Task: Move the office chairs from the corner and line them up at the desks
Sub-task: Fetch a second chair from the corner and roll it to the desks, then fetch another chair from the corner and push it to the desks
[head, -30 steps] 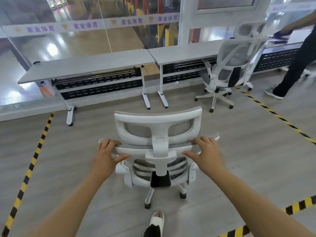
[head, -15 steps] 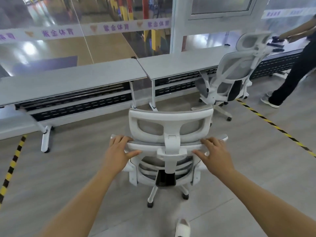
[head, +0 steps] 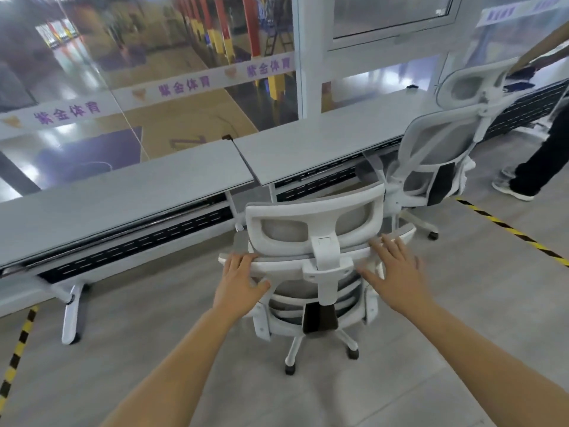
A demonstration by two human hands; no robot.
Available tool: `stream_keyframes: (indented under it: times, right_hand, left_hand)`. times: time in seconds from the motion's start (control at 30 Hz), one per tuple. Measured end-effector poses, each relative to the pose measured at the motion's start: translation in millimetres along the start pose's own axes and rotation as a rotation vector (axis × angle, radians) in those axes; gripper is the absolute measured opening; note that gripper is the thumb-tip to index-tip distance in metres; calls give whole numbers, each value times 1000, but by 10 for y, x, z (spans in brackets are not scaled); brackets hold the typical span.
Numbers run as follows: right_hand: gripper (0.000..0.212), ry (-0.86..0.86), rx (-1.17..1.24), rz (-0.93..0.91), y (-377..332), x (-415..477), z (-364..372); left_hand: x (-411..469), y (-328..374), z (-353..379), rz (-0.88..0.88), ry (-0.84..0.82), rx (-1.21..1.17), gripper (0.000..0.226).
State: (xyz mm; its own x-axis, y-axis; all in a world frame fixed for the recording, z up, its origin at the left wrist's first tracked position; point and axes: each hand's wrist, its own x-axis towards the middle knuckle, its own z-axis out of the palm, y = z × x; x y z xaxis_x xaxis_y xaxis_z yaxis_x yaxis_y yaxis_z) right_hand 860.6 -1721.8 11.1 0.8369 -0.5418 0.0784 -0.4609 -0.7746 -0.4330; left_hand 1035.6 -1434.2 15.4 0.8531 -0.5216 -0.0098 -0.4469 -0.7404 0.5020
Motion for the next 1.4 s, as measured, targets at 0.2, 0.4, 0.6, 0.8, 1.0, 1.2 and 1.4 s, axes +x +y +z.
stream_keyframes:
  times: [0.2, 0.4, 0.6, 0.8, 1.0, 1.2, 1.4]
  right_hand:
    - [71, 2, 118, 45, -254, 42, 134]
    - [59, 89, 271, 252, -645, 21, 88]
    - [71, 134, 410, 523, -928, -64, 257]
    - [64, 231, 394, 652, -1147, -256, 333]
    - [64, 348, 388, 922, -1157, -1052, 321]
    - [64, 594, 401, 1234, -989, -2183, 190]
    - [64, 822, 471, 1424, -703, -3238, -26]
  left_hand:
    - [375, 79, 98, 144, -69, 17, 85]
    - [741, 254, 193, 209, -167, -137, 83]
    - [1077, 277, 224, 306, -329, -132, 82]
    - [1193, 255, 302, 414, -498, -71, 85]
    - [925, 628, 645, 530, -752, -114, 84]
    - [78, 1389, 1099, 797, -1048, -102, 81]
    - [-970, 2223, 1463, 1016, -1229, -25, 81]
